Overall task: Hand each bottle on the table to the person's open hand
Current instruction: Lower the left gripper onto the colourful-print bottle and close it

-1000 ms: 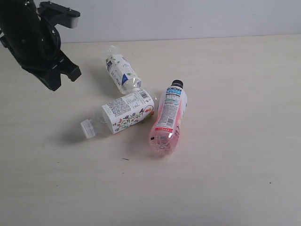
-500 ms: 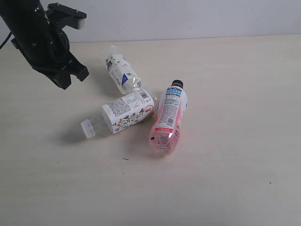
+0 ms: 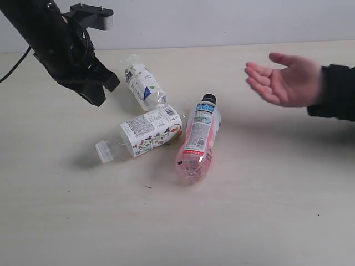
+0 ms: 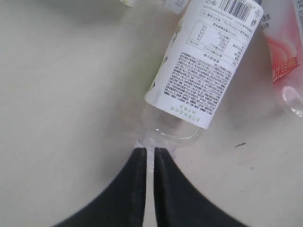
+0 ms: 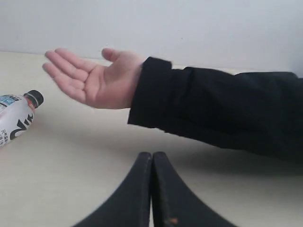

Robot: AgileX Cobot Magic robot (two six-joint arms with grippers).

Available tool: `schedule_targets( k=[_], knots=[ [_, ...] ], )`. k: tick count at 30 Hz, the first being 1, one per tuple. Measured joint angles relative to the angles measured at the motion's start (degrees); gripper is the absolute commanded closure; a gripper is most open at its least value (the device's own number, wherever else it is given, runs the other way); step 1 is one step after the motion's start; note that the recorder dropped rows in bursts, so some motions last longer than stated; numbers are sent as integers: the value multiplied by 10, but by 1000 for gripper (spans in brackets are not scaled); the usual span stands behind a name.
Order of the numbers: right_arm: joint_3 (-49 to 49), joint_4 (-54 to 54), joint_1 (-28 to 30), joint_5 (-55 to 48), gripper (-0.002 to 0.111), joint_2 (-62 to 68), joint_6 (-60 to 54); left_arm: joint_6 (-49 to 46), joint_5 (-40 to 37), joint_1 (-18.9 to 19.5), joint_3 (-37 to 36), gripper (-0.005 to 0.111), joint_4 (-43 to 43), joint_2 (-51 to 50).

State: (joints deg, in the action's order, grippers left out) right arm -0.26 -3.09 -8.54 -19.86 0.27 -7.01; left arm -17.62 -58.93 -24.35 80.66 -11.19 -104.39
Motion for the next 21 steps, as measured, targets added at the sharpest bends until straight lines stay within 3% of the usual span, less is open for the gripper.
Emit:
schedule_targets(
  k=[5,7,11,15,17,21],
  knots=[
    [0,0,0,0,108,0,0,-4,0,0,0,97,-10,0],
    [0,0,0,0,108,0,0,-16,0,0,0,92,-20,0],
    [0,0,0,0,108,0,0,-71,-5,-8,-2,63,-58,0],
    [0,0,0,0,108,0,0,-101,1,-44,-5,32,-56,-5],
    [0,0,0,0,108,0,0,-104,9,-64,-7,26,-43,-10],
    [0,0,0,0,108,0,0,-99,12,-102,-2,26,3,-27]
  ],
)
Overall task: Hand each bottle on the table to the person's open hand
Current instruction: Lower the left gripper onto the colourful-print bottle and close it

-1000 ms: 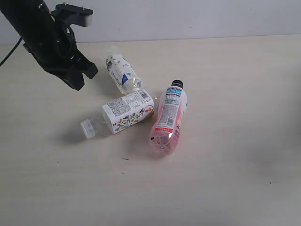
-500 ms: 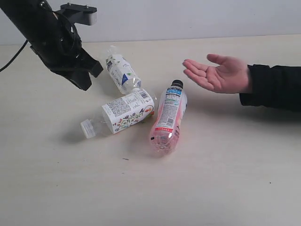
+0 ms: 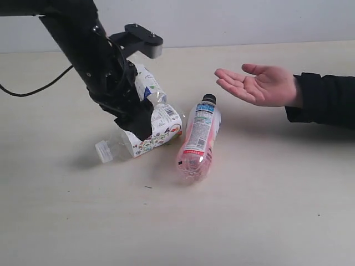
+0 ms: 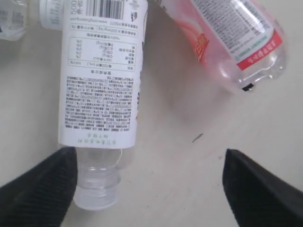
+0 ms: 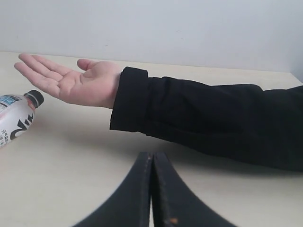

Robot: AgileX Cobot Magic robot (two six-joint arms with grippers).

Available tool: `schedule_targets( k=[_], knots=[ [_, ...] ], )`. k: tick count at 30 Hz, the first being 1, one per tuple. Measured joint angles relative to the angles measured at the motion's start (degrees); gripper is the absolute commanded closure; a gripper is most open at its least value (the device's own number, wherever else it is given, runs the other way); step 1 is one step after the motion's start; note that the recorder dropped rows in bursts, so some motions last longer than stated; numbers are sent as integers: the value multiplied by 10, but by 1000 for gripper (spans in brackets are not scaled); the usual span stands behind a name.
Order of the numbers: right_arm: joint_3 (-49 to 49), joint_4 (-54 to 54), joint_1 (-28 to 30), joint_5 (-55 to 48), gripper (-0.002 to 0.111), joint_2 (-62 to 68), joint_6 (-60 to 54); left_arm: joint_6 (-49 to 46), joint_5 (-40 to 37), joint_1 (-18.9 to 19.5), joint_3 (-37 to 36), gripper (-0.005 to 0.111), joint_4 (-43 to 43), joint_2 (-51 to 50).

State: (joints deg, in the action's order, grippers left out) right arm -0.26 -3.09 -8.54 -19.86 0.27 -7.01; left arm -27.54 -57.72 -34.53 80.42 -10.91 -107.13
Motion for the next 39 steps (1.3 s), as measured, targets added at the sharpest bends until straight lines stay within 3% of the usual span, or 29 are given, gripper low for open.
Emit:
schedule_targets(
  k=[4,12,27,39],
  knots=[
    [0,0,0,0,108,0,0,30,0,-18,27,26,45,-27],
    [0,0,0,0,108,0,0,59,7,-18,81,26,62,-77],
    [0,0,0,0,108,0,0,26,61,-18,86,26,72,-125],
    [0,0,0,0,108,0,0,5,61,-18,86,26,72,-129]
  ],
)
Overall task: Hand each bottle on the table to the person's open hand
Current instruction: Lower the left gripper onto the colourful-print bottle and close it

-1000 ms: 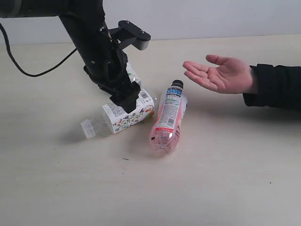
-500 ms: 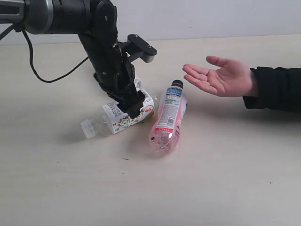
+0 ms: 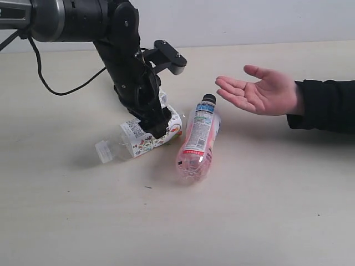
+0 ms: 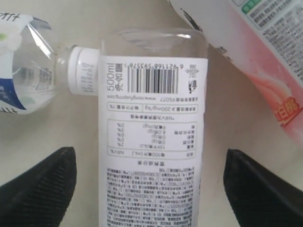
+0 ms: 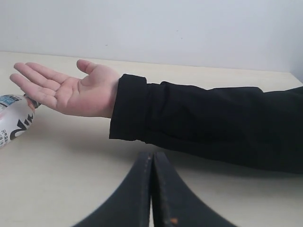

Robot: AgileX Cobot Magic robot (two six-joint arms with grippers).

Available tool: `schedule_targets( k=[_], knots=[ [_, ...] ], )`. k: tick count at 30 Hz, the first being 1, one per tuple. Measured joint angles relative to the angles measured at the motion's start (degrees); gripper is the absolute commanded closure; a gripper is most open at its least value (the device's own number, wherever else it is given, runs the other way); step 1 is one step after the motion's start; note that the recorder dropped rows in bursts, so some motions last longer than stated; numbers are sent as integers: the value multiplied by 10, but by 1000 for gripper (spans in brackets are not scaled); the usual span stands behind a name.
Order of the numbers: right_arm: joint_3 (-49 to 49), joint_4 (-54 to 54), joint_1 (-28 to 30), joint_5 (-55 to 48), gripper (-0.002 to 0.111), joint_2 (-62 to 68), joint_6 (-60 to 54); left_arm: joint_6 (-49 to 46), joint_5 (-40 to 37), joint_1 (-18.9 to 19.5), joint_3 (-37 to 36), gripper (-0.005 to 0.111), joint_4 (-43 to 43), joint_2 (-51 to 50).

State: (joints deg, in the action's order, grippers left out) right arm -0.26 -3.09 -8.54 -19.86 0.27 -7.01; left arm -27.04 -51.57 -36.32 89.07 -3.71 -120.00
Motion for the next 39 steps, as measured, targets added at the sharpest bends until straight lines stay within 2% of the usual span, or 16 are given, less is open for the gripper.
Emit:
schedule_targets(
  k=[32,35,39],
  knots=[
    [0,0,0,0,108,0,0,-11,-22,10,0,29,-1,-30],
    [0,0,0,0,108,0,0,-11,-27,10,0,39,-1,-30],
    [0,0,0,0,108,0,0,-11,-32,10,0,68,-1,-30]
  ],
)
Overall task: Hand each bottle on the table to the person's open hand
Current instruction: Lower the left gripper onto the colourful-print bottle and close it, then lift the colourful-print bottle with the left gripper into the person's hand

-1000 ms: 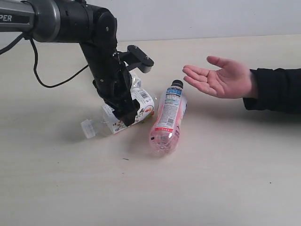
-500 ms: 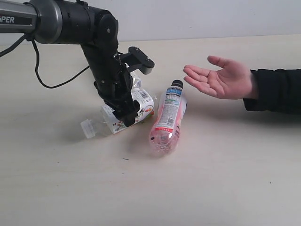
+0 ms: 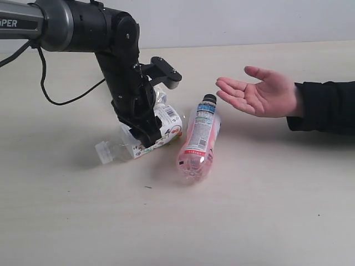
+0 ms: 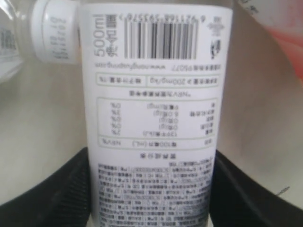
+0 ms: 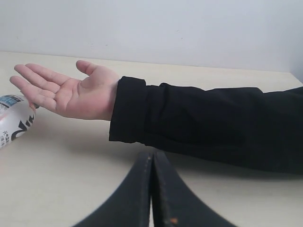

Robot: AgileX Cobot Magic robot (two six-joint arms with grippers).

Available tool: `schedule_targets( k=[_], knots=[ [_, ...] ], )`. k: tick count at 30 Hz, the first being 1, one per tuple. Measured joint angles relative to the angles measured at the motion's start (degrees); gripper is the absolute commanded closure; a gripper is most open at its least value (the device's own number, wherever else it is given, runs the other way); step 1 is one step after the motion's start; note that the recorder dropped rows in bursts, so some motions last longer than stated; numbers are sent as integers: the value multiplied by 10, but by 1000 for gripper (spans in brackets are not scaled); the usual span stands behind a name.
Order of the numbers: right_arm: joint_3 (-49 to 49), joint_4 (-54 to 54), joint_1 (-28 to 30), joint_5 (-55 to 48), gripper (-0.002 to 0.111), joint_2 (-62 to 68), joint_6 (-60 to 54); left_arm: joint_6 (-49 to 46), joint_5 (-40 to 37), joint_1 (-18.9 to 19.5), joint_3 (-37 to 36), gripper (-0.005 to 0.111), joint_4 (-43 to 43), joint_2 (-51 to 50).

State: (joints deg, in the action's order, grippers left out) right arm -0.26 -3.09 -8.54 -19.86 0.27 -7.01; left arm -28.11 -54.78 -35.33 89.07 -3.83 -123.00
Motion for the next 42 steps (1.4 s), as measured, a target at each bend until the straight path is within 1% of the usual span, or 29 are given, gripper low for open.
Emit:
schedule_targets(
  k=[3,5,19,27,33,42],
  knots=[
    [0,0,0,0,108,0,0,0,-1,0,0,93,0,0],
    [0,0,0,0,108,0,0,0,-1,0,0,107,0,0],
    [0,0,0,0,108,0,0,0,-6,0,0,106,0,7],
    [0,0,0,0,108,0,0,0,-58,0,0,106,0,50],
    [0,0,0,0,108,0,0,26,-72,0,0,107,0,80],
    [0,0,0,0,108,0,0,97,-73,0,0,107,-3,125]
  ],
)
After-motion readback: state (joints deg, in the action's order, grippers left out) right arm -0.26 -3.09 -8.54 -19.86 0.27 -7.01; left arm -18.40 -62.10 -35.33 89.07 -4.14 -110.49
